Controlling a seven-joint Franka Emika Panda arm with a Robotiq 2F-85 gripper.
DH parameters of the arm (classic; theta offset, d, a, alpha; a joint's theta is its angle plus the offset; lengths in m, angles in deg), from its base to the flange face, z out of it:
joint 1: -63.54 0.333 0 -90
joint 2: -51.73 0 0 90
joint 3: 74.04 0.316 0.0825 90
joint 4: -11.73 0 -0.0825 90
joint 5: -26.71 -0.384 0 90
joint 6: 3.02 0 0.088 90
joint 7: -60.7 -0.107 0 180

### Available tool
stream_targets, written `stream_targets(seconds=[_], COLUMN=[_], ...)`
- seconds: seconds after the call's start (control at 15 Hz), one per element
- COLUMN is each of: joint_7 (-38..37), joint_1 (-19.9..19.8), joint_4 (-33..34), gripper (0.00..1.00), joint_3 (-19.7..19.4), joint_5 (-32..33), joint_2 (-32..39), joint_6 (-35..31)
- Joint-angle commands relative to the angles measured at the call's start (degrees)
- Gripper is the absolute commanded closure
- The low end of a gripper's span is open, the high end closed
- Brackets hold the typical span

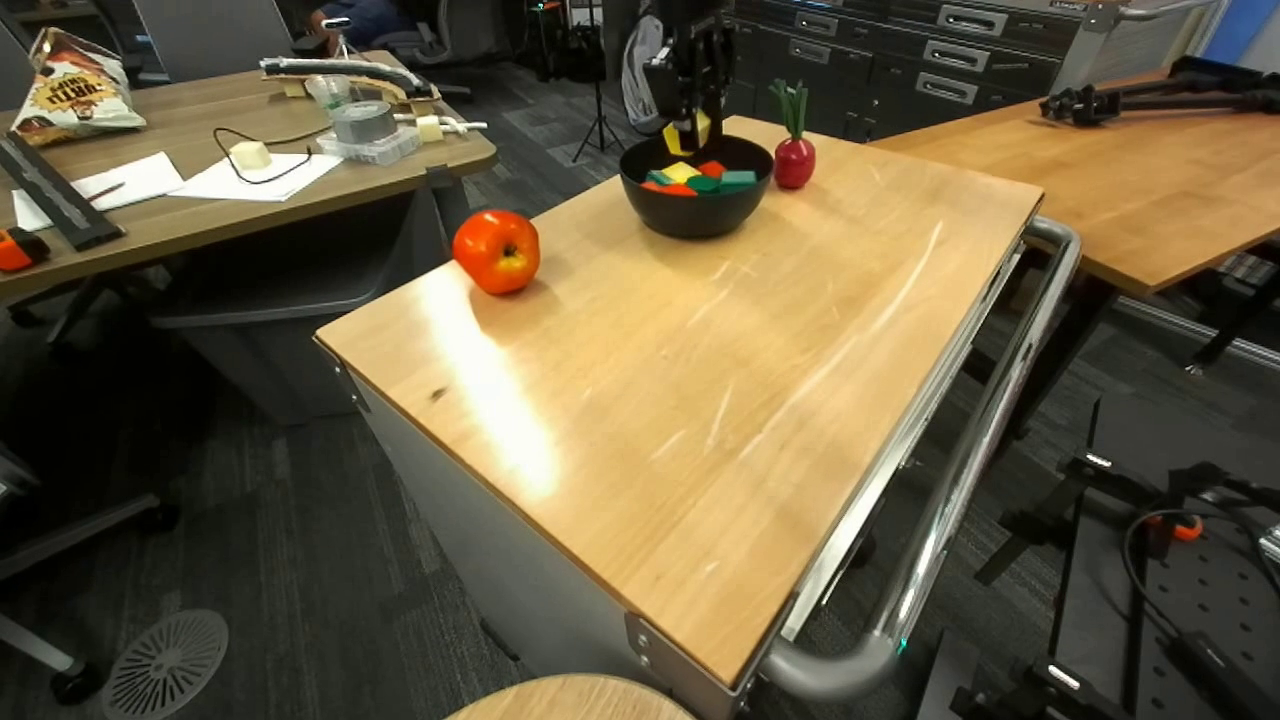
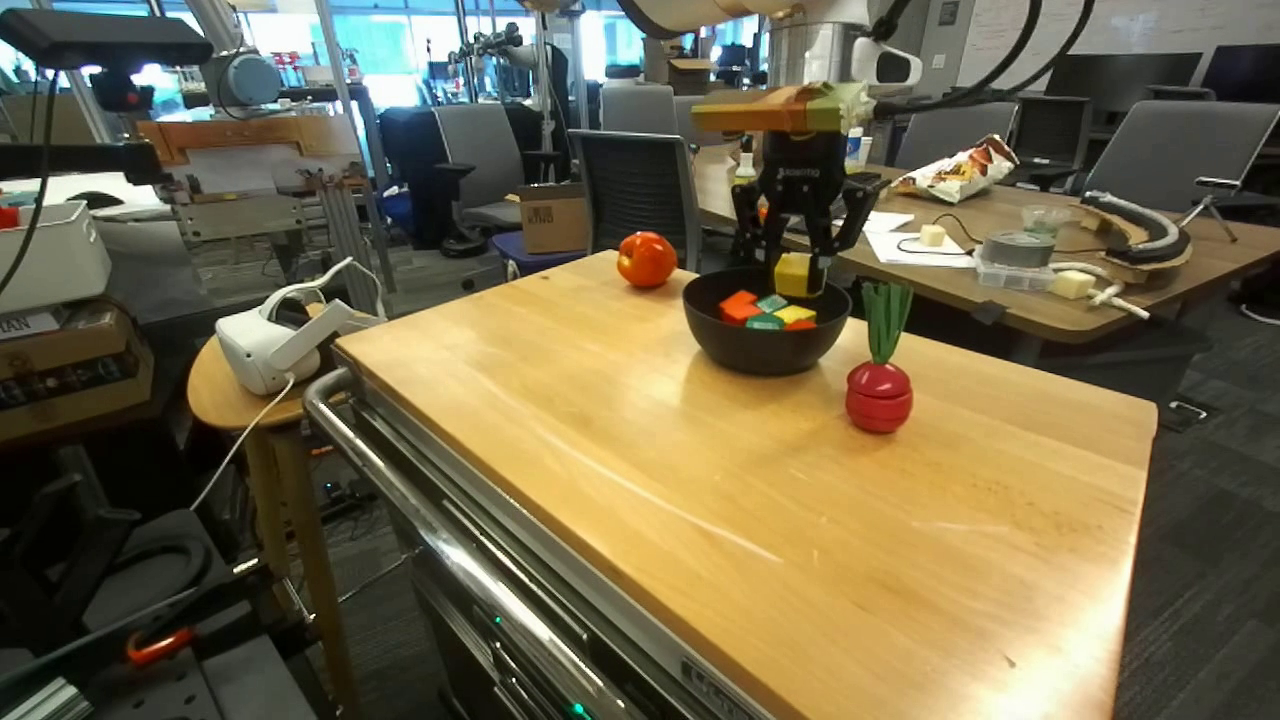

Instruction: Move the apple to the left, take the radish and blocks out of the black bowl

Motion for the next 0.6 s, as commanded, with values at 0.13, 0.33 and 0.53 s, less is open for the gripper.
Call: stream_targets(seconds=[0.13, 0.33, 0.53], joint_7=[-4.1, -4.8, -7.9], joint_1=[5.3, 8.6, 11.1], joint_4=[-8.0, -9.1, -7.3], gripper=[0.79, 0.79, 0.79], joint_3=[0.9, 2.8, 4.3], joint_5=[2.7, 3.9, 3.6], joint_2=[-12.2, -14.7, -12.8], joint_6=[5.8, 9.0, 11.9])
